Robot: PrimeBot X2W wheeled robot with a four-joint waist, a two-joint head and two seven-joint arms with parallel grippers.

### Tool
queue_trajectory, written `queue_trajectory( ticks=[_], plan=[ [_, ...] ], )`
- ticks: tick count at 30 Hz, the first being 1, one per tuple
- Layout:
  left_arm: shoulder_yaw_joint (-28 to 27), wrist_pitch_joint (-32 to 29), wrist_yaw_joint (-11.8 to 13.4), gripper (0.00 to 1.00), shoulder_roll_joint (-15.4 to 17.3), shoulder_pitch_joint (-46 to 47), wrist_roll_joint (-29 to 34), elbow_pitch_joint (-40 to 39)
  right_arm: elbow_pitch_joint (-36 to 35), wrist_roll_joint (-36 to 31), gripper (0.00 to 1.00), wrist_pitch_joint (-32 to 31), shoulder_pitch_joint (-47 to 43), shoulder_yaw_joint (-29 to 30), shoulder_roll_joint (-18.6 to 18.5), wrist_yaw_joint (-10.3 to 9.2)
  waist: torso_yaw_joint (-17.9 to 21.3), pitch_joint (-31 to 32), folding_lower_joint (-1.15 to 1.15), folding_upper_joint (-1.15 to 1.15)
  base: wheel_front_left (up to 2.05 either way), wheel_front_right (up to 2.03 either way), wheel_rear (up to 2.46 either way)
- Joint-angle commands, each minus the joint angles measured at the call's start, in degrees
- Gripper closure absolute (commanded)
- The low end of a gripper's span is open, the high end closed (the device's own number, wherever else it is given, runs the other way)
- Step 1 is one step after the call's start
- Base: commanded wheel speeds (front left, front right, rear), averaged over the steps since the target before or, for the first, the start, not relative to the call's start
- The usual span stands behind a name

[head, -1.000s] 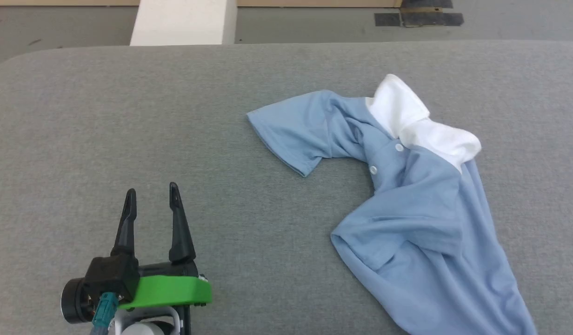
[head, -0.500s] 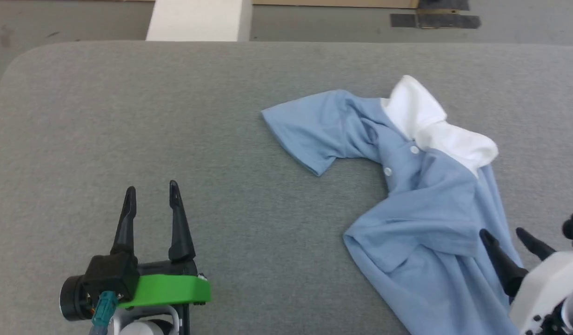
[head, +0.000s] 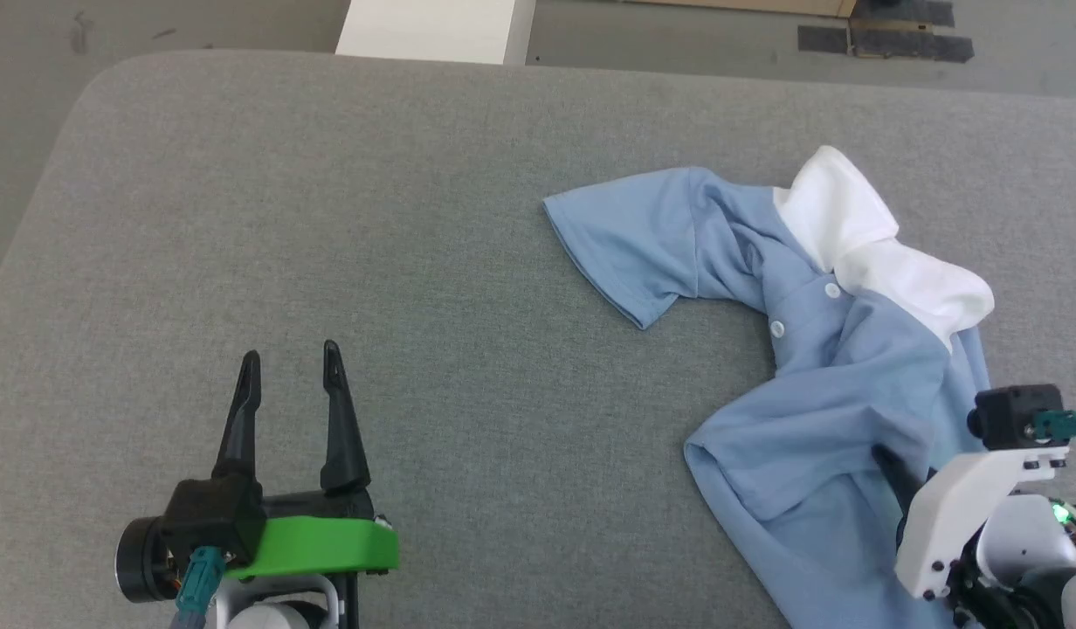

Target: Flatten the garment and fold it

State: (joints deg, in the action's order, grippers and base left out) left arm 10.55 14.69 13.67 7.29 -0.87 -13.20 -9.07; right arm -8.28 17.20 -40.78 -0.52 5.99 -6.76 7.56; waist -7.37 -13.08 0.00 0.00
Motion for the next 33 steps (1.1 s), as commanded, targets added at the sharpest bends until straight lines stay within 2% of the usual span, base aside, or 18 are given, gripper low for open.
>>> queue_trajectory(
  ticks=[1, 5, 7, 13, 16, 19, 22, 25, 26, 27, 28, 33],
  plan=[
    [0.0, -0.1, 0.3, 0.00, 0.5, 0.0, -0.4, 0.1, -0.1, -0.4, 1.00, 1.0, 1.3, 0.3, 0.1, -0.08, 0.2, 0.8, 0.00, 0.00, 0.00, 0.00, 0.00],
    [-0.5, -0.2, 0.8, 0.00, 0.8, -1.0, -0.6, -0.1, -3.3, 0.8, 1.00, 1.3, 3.8, 1.7, -0.3, -0.08, 1.6, 2.1, 0.00, 0.00, 0.00, 0.00, 0.00],
    [-0.8, -0.2, 1.0, 0.00, 1.0, -1.5, -0.7, -0.5, -5.6, 1.4, 1.00, 0.2, 6.9, 2.9, -1.9, -0.08, 2.6, 2.2, 0.00, 0.00, 0.00, 0.00, 0.00],
    [-0.5, -0.3, 1.1, 0.00, 1.2, -0.7, -0.5, -1.5, -8.6, -1.5, 1.00, -3.6, 18.9, 7.9, -11.9, -0.08, 4.5, 0.4, 0.00, 0.00, 0.00, 0.00, 0.00],
    [0.0, -0.3, 1.0, 0.00, 1.1, 0.6, -0.3, -1.7, -5.3, -3.7, 1.00, -4.9, 22.6, 10.5, -18.3, -0.08, 4.5, -1.6, 0.00, 0.00, 0.00, 0.00, 0.00],
    [0.8, -0.5, 0.7, 0.00, 1.0, 1.9, -0.1, -1.4, 0.1, -5.9, 1.00, -3.7, 23.5, 11.9, -24.0, -0.08, 4.0, -3.8, 0.00, 0.00, 0.00, 0.00, 0.00],
    [1.5, -0.8, 0.3, 0.00, 0.9, 3.2, 0.2, -1.0, 7.2, -7.7, 1.00, -0.7, 23.4, 13.4, -26.4, -0.08, 3.3, -5.7, 0.00, 0.00, 0.00, 0.00, 0.00],
    [2.3, -1.0, 0.0, 0.00, 0.8, 4.8, 0.5, -0.5, 14.5, -10.5, 1.00, 3.7, 23.4, 15.4, -25.8, -0.08, 2.3, -7.2, 0.00, 0.00, 0.00, 0.00, 0.00],
    [2.5, -1.1, 0.0, 0.00, 0.8, 5.2, 0.6, -0.4, 16.5, -11.2, 0.82, 4.5, 23.5, 16.0, -25.1, -0.08, 2.1, -7.4, 0.00, 0.00, 0.00, 0.00, 0.00],
    [2.7, -1.2, -0.1, 0.00, 0.8, 5.5, 0.7, -0.2, 18.7, -12.0, 0.53, 5.3, 23.9, 17.1, -23.9, -0.08, 2.0, -7.5, 0.00, 0.00, 0.00, 0.00, 0.00],
    [2.8, -1.3, -0.1, 0.00, 0.8, 5.7, 0.8, -0.1, 20.0, -12.7, 0.00, 5.9, 24.4, 17.8, -23.1, -0.08, 2.0, -7.6, 0.00, 0.00, 0.00, 0.00, 0.00],
    [2.9, -1.4, 0.3, 0.00, 0.7, 5.9, 0.8, 0.6, 22.8, -15.7, 0.00, 6.1, 27.8, 23.4, -17.6, -0.08, 2.6, -5.6, 0.00, 0.00, 0.00, 0.00, 0.00]
  ],
)
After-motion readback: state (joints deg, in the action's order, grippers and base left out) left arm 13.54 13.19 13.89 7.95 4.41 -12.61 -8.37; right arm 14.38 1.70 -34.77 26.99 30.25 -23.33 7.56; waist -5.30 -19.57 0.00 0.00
